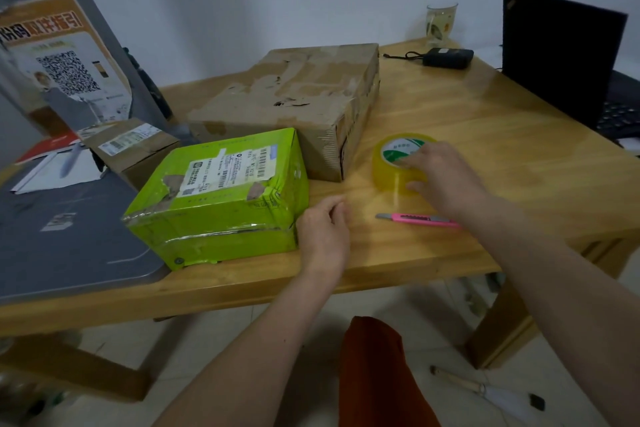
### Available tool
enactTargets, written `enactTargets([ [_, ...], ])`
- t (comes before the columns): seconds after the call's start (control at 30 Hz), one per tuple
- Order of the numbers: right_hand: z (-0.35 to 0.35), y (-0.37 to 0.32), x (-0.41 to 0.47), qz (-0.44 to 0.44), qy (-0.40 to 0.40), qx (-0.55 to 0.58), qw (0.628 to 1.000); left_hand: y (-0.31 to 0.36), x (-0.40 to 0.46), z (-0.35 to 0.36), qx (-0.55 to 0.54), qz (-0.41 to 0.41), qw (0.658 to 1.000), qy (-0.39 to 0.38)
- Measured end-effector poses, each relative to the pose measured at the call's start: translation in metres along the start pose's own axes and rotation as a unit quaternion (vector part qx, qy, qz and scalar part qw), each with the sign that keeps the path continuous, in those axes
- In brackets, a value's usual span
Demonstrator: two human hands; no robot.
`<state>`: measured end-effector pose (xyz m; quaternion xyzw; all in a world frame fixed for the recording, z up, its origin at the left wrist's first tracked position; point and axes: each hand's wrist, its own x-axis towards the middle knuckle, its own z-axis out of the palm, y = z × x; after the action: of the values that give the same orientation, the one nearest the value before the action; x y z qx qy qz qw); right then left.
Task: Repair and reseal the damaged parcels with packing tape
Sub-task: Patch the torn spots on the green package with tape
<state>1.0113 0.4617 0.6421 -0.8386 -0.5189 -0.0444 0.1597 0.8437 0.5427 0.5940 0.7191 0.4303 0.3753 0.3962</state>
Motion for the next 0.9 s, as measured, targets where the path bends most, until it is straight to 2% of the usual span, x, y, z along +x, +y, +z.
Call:
enactTargets([
  [0.07,0.002,-0.005,-0.020,-0.021,0.101,-0.003,0.995,-0.004,0.000,-0.004,0.022,0.016,1.000,-0.002],
  [0.1,0.001,-0.009,-0.030,-0.022,0.118,-0.004,0.993,-0.003,-0.001,-0.005,0.031,0.025,0.999,-0.003],
  [0.13,0.001,-0.011,-0.039,-0.015,0.091,-0.021,0.995,-0.002,-0.002,-0.005,0.037,0.030,0.999,0.000],
  [0.2,0.004,-0.013,-0.048,0.016,-0.014,-0.055,0.998,-0.002,-0.003,-0.004,0.039,0.027,0.999,0.006],
  [0.27,0.004,-0.010,-0.049,0.046,-0.058,-0.030,0.997,-0.001,-0.003,-0.003,0.035,0.014,0.999,0.000],
  [0.4,-0.001,-0.013,-0.050,0.052,-0.047,0.088,0.994,-0.001,-0.003,-0.004,0.026,0.007,1.000,-0.014],
  [0.5,0.003,-0.023,-0.052,0.043,-0.009,0.156,0.987,-0.002,-0.003,-0.004,0.014,0.005,1.000,-0.005],
  [0.67,0.021,-0.040,-0.051,0.002,0.066,0.133,0.989,-0.001,-0.004,-0.003,-0.001,0.007,1.000,0.011],
  [0.9,0.030,-0.054,-0.039,0.006,0.036,0.077,0.996,-0.007,-0.004,0.000,-0.025,0.008,0.999,0.023],
])
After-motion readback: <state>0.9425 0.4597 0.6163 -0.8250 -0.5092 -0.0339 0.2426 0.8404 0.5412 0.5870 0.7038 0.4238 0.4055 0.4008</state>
